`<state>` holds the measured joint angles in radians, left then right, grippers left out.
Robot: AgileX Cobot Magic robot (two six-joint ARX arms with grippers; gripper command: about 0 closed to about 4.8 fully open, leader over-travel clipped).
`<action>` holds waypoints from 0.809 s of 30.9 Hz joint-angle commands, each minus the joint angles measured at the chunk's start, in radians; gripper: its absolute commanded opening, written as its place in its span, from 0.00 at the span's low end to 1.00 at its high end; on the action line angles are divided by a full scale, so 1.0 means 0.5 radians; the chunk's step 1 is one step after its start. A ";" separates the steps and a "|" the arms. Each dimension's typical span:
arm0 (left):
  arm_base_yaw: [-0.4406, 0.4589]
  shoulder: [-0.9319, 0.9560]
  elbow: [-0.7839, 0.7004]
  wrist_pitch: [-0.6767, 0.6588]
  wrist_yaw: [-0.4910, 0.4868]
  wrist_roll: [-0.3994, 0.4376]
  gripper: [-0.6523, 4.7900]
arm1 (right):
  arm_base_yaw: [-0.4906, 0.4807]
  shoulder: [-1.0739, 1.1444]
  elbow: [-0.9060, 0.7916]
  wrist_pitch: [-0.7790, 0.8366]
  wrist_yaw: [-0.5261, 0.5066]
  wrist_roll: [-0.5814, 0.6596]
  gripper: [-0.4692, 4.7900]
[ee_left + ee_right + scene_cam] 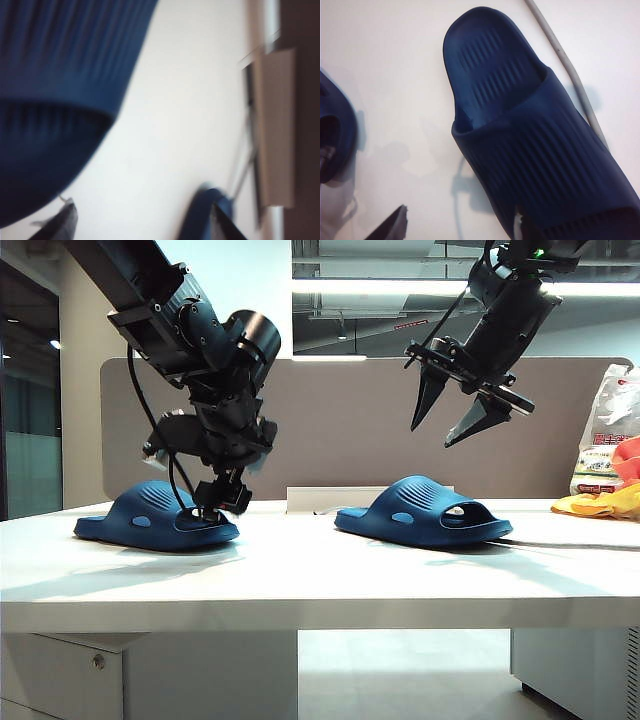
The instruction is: Interlock the pair of blue slippers on the table with their fronts facing up.
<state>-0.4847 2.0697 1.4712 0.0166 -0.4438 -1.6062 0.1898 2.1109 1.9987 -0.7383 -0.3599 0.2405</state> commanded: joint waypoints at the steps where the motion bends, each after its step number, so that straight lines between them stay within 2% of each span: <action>1: 0.001 -0.015 -0.072 0.254 -0.107 -0.027 0.75 | 0.000 -0.015 -0.018 0.024 -0.002 -0.011 0.60; 6: 0.002 -0.014 -0.201 0.311 -0.192 -0.229 0.75 | 0.000 -0.015 -0.032 0.019 -0.002 -0.011 0.60; 8: 0.002 -0.015 -0.282 0.324 -0.260 -0.371 0.74 | 0.000 -0.015 -0.032 0.020 -0.003 -0.011 0.60; 10: 0.002 -0.015 -0.376 0.438 -0.309 -0.468 0.73 | 0.000 -0.015 -0.032 0.018 -0.002 -0.012 0.60; 11: 0.003 -0.014 -0.437 0.552 -0.350 -0.478 0.69 | 0.000 -0.015 -0.032 0.018 -0.002 -0.012 0.60; 14: 0.006 -0.014 -0.587 0.880 -0.452 -0.434 0.49 | 0.000 -0.015 -0.032 0.018 -0.002 -0.012 0.60; 17: 0.036 -0.015 -0.664 1.000 -0.442 -0.386 0.45 | 0.001 -0.015 -0.032 0.018 -0.002 -0.012 0.60; 21: 0.078 -0.015 -0.693 1.061 -0.327 -0.316 0.42 | 0.001 -0.015 -0.032 0.017 -0.003 -0.012 0.60; 24: 0.097 -0.016 -0.694 1.193 -0.277 -0.159 0.15 | 0.001 -0.015 -0.032 0.006 -0.002 -0.015 0.60; 25: 0.106 -0.016 -0.694 1.251 -0.269 -0.125 0.11 | 0.001 -0.015 -0.032 0.004 -0.002 -0.019 0.60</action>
<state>-0.4343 2.0628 1.1248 0.5854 -0.5922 -1.7279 0.1902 2.1109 1.9793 -0.7391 -0.3599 0.2398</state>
